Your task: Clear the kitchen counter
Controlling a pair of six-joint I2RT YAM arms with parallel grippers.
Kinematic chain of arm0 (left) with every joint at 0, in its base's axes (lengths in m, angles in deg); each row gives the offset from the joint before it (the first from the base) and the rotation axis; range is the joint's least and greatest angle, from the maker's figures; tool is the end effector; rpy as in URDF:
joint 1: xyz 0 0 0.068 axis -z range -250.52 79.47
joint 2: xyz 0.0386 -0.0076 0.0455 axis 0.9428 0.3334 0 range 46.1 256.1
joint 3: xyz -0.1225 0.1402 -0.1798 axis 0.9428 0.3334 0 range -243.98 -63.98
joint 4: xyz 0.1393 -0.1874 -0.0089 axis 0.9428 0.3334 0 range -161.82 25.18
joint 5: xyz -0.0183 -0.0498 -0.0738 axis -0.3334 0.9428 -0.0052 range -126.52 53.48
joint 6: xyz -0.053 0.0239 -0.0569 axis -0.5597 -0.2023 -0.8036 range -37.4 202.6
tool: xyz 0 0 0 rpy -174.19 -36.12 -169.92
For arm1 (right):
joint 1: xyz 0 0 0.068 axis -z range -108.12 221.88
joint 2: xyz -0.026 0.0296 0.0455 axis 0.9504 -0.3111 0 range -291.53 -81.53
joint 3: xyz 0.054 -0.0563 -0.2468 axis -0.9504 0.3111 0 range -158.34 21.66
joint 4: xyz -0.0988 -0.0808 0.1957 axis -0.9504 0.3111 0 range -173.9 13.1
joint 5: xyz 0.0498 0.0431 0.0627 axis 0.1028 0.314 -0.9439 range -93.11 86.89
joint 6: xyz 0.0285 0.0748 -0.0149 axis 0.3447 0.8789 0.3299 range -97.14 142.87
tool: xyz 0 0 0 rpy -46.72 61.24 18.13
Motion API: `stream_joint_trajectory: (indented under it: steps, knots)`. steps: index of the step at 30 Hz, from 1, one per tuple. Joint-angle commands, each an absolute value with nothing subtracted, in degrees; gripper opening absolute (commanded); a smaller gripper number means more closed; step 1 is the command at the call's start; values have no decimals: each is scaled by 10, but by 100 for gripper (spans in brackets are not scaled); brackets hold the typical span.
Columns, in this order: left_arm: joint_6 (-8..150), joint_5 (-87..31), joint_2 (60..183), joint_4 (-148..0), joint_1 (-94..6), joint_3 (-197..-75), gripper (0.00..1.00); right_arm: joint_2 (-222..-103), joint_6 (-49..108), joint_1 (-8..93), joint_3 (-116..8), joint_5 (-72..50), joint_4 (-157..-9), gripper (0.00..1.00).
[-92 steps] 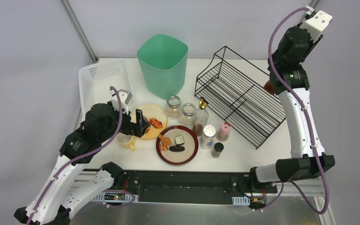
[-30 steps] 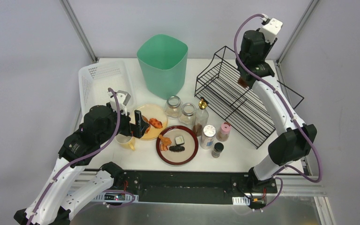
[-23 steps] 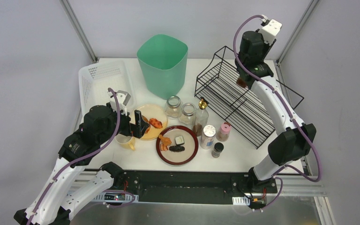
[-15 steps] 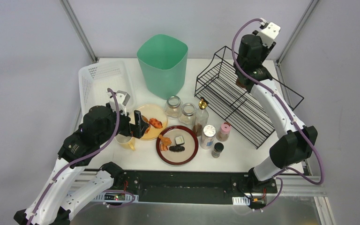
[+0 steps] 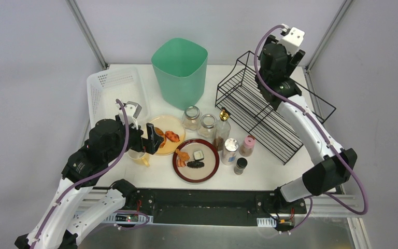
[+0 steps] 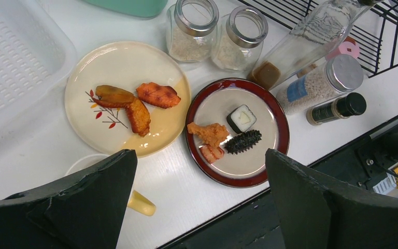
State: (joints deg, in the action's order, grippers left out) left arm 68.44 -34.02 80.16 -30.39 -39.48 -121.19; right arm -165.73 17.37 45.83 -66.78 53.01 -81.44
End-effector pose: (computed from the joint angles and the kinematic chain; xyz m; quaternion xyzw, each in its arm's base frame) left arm 0.1053 -0.0669 0.3476 0.1316 0.7996 -0.2414 0.5339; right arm 0.3116 0.0869 0.4411 0.1581 0.6829 -0.2091 0.6819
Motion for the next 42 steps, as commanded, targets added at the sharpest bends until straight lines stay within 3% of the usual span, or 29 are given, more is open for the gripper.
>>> stream_joint_trajectory:
  steps: [1,7,12,20,24,33,42]
  knots:
    - [680,-354,798,-304,-396,-1213,100,-1583,196,447,-680,496,-734,79]
    - [684,-362,802,-301,-396,-1218,100,-1477,249,445,-641,350,-639,83]
    - [672,-381,802,-301,-395,-1217,100,-1378,260,442,-573,142,-612,83]
    - [657,-418,789,-301,-396,-1203,100,-1306,249,437,-511,-112,-535,83]
    - [656,-437,776,-302,-396,-1182,100,-1293,233,427,-457,-180,-540,83]
    - [650,-447,737,-315,-396,-1131,100,-1305,186,362,-366,-168,-631,83]
    - [650,-450,688,-334,-396,-1094,99,-1356,150,261,-304,4,-774,83]
